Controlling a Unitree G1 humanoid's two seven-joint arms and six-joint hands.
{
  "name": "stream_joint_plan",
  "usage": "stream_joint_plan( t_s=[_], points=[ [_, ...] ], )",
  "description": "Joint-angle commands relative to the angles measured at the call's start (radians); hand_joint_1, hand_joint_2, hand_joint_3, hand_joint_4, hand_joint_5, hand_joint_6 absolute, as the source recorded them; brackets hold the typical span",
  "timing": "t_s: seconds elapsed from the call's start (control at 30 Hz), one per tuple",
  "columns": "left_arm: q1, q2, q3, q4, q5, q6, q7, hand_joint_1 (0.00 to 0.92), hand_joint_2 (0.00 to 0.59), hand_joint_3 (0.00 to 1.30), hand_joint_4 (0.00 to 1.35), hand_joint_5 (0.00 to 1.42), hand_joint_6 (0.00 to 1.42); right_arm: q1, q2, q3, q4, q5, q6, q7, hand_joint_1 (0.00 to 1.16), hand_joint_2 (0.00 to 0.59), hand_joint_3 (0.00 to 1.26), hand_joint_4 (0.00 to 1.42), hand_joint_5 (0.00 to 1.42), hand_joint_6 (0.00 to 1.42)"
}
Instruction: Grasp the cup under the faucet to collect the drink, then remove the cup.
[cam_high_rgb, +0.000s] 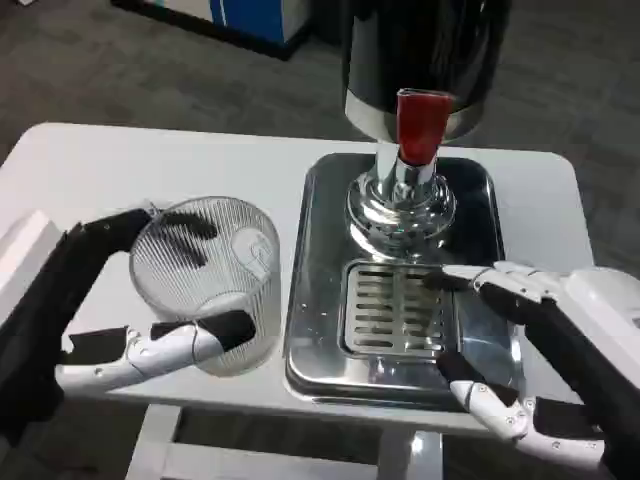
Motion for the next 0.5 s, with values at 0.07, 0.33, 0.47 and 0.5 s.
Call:
stream_joint_plan(
  t_s=[0.07, 0.33, 0.47, 0.5],
  points=[
    [0.008, -0.003, 0.017, -0.022, -0.025, -0.011, -0.005, 0.547, 0.179, 0.56, 0.53, 0.46, 0.31, 0.007, 0.003, -0.002, -0.021, 0.004, 0.006, 0.010, 0.42, 0.461, 0.25, 0.23, 0.16, 0.14],
    [0.010, -0.007, 0.018, -0.021, -0.023, -0.010, -0.007, 0.546, 0.178, 0.56, 0.53, 0.46, 0.31, 0.002, 0.007, 0.007, -0.021, -0.001, 0.008, 0.014, 0.42, 0.461, 0.25, 0.23, 0.16, 0.14],
    [0.010, -0.008, 0.015, -0.024, -0.021, -0.007, -0.007, 0.546, 0.178, 0.56, 0.53, 0.46, 0.31, -0.001, 0.007, 0.011, -0.019, -0.003, 0.011, 0.013, 0.42, 0.461, 0.25, 0.23, 0.17, 0.14],
    [0.009, -0.007, 0.015, -0.024, -0.021, -0.007, -0.007, 0.546, 0.178, 0.56, 0.53, 0.46, 0.31, -0.002, 0.008, 0.012, -0.019, -0.004, 0.012, 0.013, 0.42, 0.461, 0.25, 0.23, 0.17, 0.14]
  ],
)
